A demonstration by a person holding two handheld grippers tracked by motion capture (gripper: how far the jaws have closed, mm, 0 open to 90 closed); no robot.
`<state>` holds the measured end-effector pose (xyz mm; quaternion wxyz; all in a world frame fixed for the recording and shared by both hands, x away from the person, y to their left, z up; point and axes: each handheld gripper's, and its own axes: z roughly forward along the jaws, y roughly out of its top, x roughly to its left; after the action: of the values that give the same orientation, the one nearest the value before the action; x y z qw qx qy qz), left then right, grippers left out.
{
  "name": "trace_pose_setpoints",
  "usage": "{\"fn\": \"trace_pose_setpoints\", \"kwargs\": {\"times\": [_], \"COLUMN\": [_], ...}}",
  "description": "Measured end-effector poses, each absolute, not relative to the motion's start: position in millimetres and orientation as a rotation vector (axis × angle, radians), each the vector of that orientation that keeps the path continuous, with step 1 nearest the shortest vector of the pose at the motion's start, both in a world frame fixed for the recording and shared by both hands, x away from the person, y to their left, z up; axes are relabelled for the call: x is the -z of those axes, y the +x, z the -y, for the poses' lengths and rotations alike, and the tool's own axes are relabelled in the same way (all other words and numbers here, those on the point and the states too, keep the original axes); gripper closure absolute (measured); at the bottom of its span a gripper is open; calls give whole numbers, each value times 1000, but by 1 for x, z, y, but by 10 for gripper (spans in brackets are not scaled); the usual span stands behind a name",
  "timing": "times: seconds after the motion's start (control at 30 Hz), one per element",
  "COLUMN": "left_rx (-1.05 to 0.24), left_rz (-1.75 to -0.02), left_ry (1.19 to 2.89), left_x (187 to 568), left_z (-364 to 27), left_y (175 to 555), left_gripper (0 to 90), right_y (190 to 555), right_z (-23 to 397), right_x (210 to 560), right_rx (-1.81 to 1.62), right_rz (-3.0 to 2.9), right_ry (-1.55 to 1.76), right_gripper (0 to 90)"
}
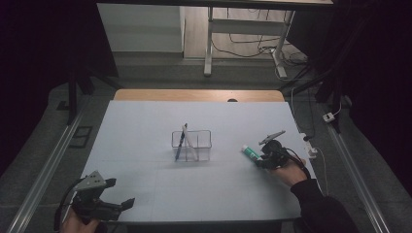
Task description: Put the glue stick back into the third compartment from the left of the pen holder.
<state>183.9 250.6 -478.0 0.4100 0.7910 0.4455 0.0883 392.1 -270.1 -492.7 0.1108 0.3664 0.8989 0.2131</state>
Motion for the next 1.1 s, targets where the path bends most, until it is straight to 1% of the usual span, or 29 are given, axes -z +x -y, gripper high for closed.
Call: {"fn": "trace_pose_setpoints", "kwargs": {"times": [0.27, 0.6, 1.1], "left_rx": [-231, -226, -241], "left_rz": [-1103, -1017, -873], "left_ry": [1971, 1962, 1932], "left_x": [477, 473, 457], "left_z": [-250, -242, -209], "left_y": [185, 192, 216], "left_gripper": [0, 0, 0], "right_y": [388, 377, 356], "right_z": [272, 267, 242], "right_x": [480, 459, 431], "right_rx": [-721, -869, -1072], "right_rz": [-2596, -2565, -2567], "right_ry": [1040, 962, 759], "right_gripper": [657, 656, 656]}}
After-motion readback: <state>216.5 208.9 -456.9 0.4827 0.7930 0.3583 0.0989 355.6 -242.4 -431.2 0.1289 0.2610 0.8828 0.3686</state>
